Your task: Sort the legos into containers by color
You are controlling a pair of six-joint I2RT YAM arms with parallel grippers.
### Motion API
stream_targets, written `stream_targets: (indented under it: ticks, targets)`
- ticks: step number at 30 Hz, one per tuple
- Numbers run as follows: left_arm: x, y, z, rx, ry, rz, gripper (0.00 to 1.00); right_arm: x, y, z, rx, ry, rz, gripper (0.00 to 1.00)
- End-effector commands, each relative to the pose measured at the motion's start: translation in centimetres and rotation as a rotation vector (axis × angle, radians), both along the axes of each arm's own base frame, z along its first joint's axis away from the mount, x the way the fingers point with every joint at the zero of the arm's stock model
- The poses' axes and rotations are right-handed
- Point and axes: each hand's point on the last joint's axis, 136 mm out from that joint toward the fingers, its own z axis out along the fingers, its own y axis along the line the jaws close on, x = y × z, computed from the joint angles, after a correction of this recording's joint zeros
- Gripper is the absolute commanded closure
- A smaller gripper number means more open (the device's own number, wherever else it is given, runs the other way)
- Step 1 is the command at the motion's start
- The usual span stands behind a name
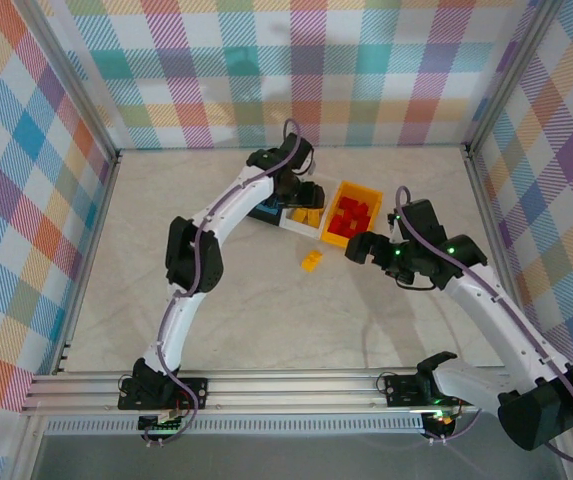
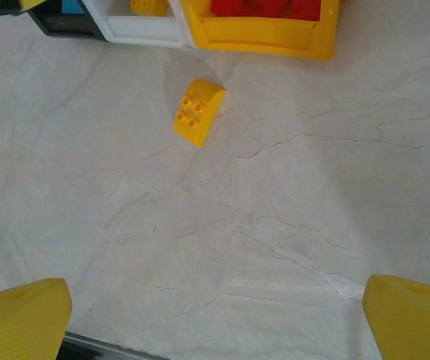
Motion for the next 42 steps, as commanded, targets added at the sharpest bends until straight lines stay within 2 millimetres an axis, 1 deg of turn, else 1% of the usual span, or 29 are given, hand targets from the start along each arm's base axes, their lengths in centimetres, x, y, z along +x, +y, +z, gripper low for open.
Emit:
stream_targets:
  ticks: [1,4,7,8,11,15,21,26,30,37,42]
  targets:
    - [-3.9,0.6,2.6,0.071,-0.030,-0.111,0.40,0.3,0.3,-0.2,0.011,-0.008,0.018,0.00]
    - [-6.8,1.1,1.2,0.139,0.003,-0.185,0.38,0.5,0.3,-0.4,0.009,-0.001,0.026,0.00]
    - [-9.5,1.2,-0.6,0.202,0.040,-0.258,0.33,0.9,0.2,-0.7,0.010,0.006,0.030,0.00]
    - [-10.1,1.1,-1.3,0.222,0.048,-0.278,0.31,1.0,0.1,-0.8,0.012,0.011,0.030,0.00]
    - [-11.2,0.8,-2.7,0.262,0.056,-0.305,0.27,1.4,0.0,-0.9,0.021,0.015,0.030,0.00]
    - [-11.5,0.2,-4.1,0.272,0.060,-0.312,0.22,1.6,0.1,-1.2,0.040,0.035,0.035,0.00]
    - [-11.8,-0.5,-5.8,0.294,0.076,-0.351,0.20,1.4,0.1,-1.6,0.037,0.058,0.033,0.00]
    - [-11.7,-0.2,-7.6,0.343,0.081,-0.358,0.22,1.3,-0.3,-1.5,0.029,0.059,0.026,0.00]
    - [-11.3,-0.1,-8.4,0.361,0.070,-0.357,0.23,1.3,-0.2,-1.5,0.030,0.066,0.025,0.00]
    - [-11.1,-0.9,-10.1,0.353,0.087,-0.379,0.25,1.4,-0.2,-1.6,0.029,0.076,0.019,0.00]
    - [-11.0,-1.3,-10.9,0.344,0.099,-0.387,0.27,1.6,-0.2,-1.5,0.025,0.081,0.019,0.00]
